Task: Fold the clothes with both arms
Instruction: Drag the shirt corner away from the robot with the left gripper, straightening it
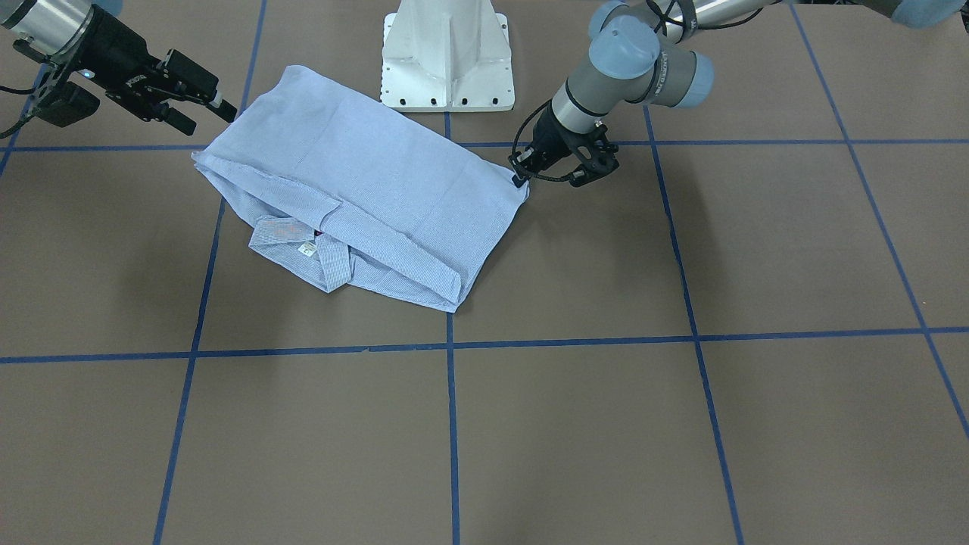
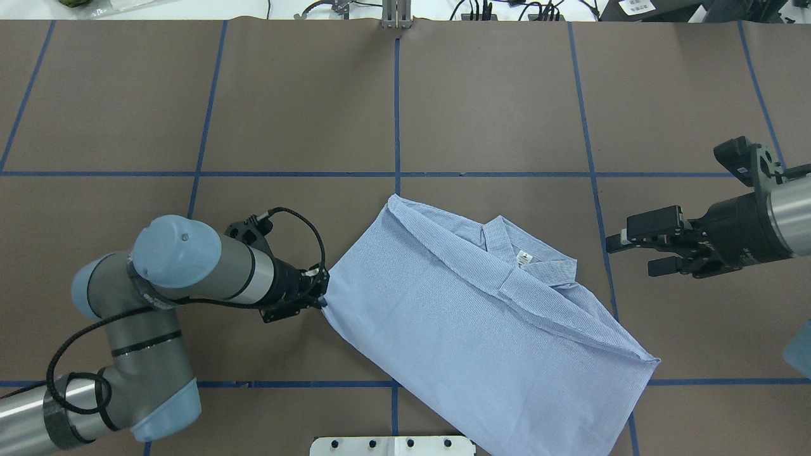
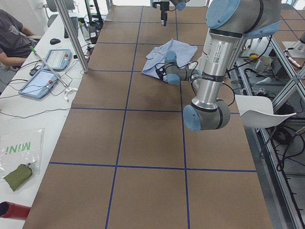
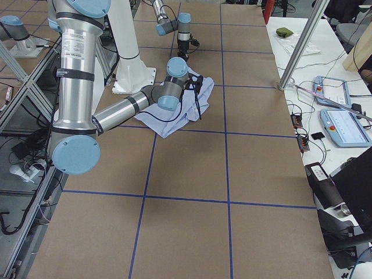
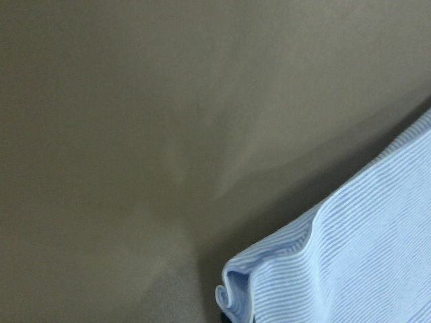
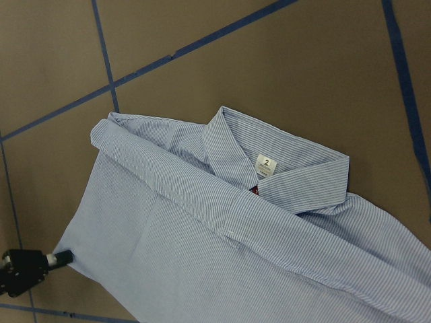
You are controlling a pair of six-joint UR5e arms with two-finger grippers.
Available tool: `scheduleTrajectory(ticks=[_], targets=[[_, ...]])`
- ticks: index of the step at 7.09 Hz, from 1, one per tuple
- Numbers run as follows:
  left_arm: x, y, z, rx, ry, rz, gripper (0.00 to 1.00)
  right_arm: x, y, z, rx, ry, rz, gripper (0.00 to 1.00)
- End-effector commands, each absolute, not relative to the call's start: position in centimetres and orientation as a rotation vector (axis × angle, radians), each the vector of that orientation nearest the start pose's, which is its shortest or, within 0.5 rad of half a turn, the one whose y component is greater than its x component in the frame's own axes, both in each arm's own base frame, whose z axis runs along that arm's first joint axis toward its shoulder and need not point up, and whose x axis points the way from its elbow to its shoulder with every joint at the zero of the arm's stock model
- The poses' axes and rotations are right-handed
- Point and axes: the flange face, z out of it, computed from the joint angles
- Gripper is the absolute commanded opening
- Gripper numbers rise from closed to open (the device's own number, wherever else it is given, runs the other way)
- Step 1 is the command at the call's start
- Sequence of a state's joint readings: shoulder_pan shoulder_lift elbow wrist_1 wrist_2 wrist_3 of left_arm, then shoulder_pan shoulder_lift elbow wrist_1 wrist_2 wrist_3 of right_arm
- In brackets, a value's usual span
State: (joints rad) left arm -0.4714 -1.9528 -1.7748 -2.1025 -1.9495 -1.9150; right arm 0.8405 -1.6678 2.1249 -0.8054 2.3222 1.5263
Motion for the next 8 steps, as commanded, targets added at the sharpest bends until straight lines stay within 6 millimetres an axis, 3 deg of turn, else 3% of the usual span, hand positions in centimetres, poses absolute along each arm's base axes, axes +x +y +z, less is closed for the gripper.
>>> scheduleTrajectory(ticks=[1, 2, 4, 6, 7, 8], targets=[[46.6, -45.1, 28.9, -0.129, 1.106, -0.547, 0.0, -21.9, -35.8, 34.4, -0.077, -1.32, 0.239, 1.0], [46.3, -50.1, 29.0, -0.077, 1.076, -0.567, 0.0, -21.6, -36.0, 34.4, -0.069, -1.321, 0.248, 1.0], [48.1, -58.3, 28.4, -0.011, 1.026, -0.572, 0.0, -21.1, -36.4, 34.3, -0.052, -1.322, 0.26, 1.0], [48.9, -62.4, 28.3, 0.097, 1.138, -0.557, 0.0, -20.3, -36.8, 34.4, -0.022, -1.322, 0.257, 1.0], [50.7, -64.8, 26.3, 0.161, 1.163, -0.578, 0.0, -20.1, -36.9, 34.4, -0.015, -1.322, 0.262, 1.0], [51.5, -65.9, 25.2, 0.215, 1.219, -0.575, 0.0, -19.8, -37.0, 34.4, -0.01, -1.322, 0.266, 1.0]])
